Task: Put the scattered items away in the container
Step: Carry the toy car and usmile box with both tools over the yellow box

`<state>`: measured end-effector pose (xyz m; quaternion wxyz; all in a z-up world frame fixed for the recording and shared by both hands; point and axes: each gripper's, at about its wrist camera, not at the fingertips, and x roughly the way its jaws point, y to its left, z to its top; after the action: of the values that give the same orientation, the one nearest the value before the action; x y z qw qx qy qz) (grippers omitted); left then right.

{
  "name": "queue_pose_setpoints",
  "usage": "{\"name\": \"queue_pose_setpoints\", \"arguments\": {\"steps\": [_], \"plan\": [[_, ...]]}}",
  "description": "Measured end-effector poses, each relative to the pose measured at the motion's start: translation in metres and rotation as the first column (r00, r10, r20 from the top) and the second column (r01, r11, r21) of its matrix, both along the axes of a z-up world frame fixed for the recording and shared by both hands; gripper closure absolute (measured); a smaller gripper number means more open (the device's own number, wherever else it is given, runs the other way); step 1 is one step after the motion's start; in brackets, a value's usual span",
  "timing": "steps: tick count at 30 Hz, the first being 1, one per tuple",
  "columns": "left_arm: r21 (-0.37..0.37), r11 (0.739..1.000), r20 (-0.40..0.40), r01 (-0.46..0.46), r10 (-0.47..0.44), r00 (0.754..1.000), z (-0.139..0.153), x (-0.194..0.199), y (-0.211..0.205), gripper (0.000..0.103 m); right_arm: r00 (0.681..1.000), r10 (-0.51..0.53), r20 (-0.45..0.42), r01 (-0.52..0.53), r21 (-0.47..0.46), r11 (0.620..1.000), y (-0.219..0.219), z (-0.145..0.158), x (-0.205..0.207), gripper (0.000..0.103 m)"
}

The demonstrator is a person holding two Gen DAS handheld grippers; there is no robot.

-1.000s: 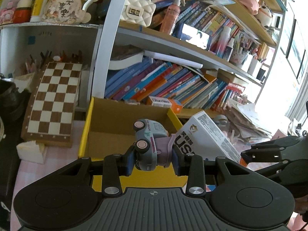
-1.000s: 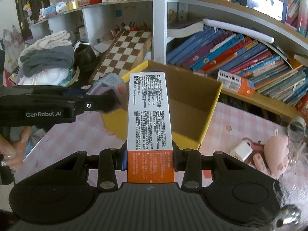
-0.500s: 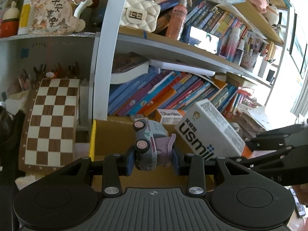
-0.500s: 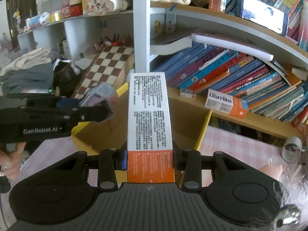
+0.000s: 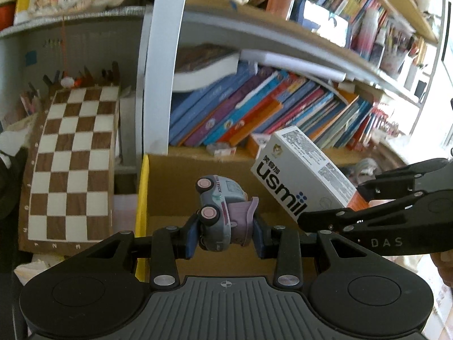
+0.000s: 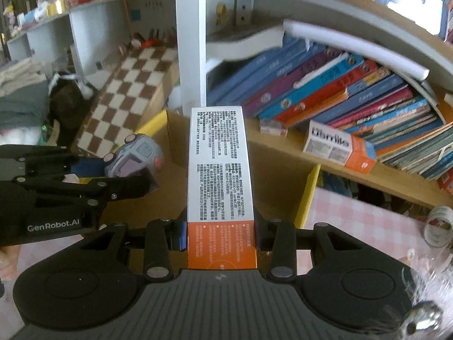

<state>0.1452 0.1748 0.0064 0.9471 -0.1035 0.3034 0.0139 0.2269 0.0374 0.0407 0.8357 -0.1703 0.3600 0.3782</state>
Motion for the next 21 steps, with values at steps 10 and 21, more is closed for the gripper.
{"name": "queue_pose_setpoints", "arguments": {"steps": [10,21], "plan": [[0.032,0.999,-0.089,0.018,-0.015,0.996,-0.026,0.016,0.000,0.066,0.999,0.008,-0.043,-0.013,-0.105,0.994,0.022,-0.039,0.014,0.066],[0.165,0.981,-0.163,0.097,-0.070,0.984,-0.039,0.025,-0.020,0.066,0.996,0.071,-0.054,-0.082,-0.236,0.968,0.040,-0.067,0.018,0.066]]}}
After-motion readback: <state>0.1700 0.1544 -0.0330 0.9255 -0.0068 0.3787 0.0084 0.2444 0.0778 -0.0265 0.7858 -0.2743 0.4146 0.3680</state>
